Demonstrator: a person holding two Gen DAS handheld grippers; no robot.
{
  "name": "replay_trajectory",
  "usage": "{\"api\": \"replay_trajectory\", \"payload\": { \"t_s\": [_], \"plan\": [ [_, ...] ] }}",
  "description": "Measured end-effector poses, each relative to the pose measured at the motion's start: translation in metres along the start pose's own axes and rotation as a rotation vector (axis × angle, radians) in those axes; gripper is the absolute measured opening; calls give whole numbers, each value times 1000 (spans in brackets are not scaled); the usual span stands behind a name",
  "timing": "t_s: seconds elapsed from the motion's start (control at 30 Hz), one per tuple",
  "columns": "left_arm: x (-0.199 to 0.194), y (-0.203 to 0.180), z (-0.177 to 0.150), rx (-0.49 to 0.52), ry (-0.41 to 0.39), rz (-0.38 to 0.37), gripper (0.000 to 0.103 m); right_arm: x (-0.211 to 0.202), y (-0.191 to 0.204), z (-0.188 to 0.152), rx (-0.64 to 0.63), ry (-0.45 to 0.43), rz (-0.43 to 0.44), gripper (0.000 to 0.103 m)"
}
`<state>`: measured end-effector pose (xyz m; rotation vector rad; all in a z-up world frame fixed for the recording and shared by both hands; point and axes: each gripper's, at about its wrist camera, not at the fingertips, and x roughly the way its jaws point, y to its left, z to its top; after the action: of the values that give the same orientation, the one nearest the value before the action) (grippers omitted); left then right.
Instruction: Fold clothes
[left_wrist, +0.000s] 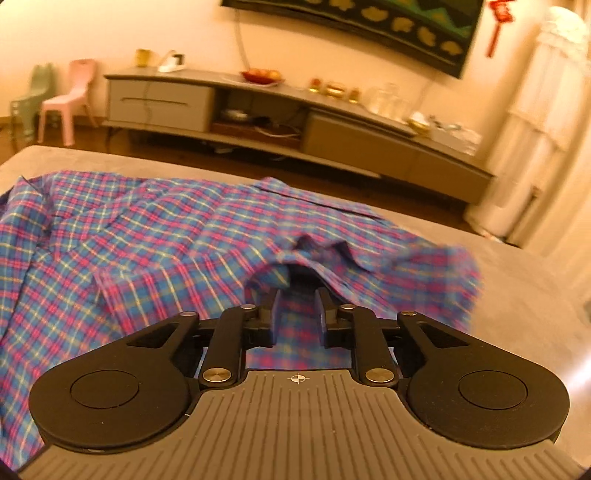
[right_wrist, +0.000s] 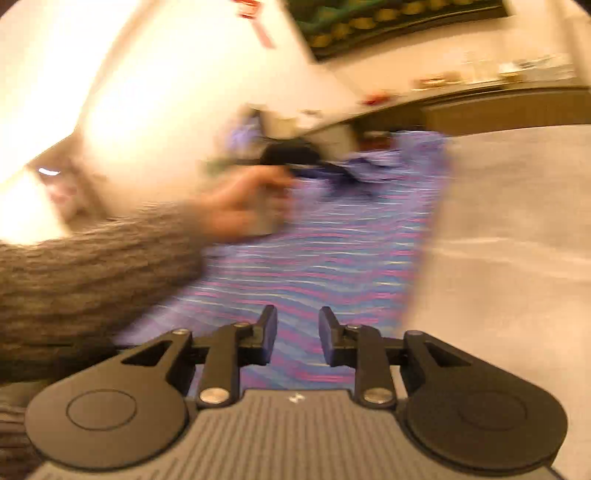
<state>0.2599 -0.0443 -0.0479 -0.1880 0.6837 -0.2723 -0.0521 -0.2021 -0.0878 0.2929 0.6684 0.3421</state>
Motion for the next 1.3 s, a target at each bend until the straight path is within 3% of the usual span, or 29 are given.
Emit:
{"api": "replay_trajectory", "payload": {
  "t_s": [0.07, 0.1, 0.33, 0.5, 0.57, 0.7, 0.8, 0.93, 1.13, 1.23, 1.3],
  "plan": [
    [-15, -11, -9, 34, 15, -46, 14, 18, 2, -7, -69, 92, -138, 11],
    [-20, -18, -13, 53, 24, -66, 14, 30, 11, -14, -129, 143, -159, 11],
    [-26, -63, -41, 161, 80, -217, 15, 34, 50, -18, -402, 257, -109, 9],
    [-35, -78, -60, 197, 116, -361, 16, 14, 14, 97, -400, 77, -241, 13],
    [-34, -84, -71, 228, 147, -386, 16, 38, -9, 143, -388, 48, -294, 13],
    [-26, -85, -90, 268, 217, -375, 16, 136, -55, 208, -377, 43, -380, 14],
    [-21, -75, -98, 259, 257, -381, 15, 214, -82, 231, -344, 77, -381, 14],
    [-22, -69, -97, 242, 297, -402, 14, 300, -128, 245, -266, 225, -402, 14],
    [-14, -63, -86, 192, 364, -425, 9, 344, -157, 286, -202, 180, -447, 15],
    [-12, -59, -80, 174, 367, -429, 8, 355, -153, 291, -239, 205, -530, 24],
    [-21, -44, -65, 142, 305, -417, 21, 341, -142, 292, -226, 187, -534, 24]
  ]
}}
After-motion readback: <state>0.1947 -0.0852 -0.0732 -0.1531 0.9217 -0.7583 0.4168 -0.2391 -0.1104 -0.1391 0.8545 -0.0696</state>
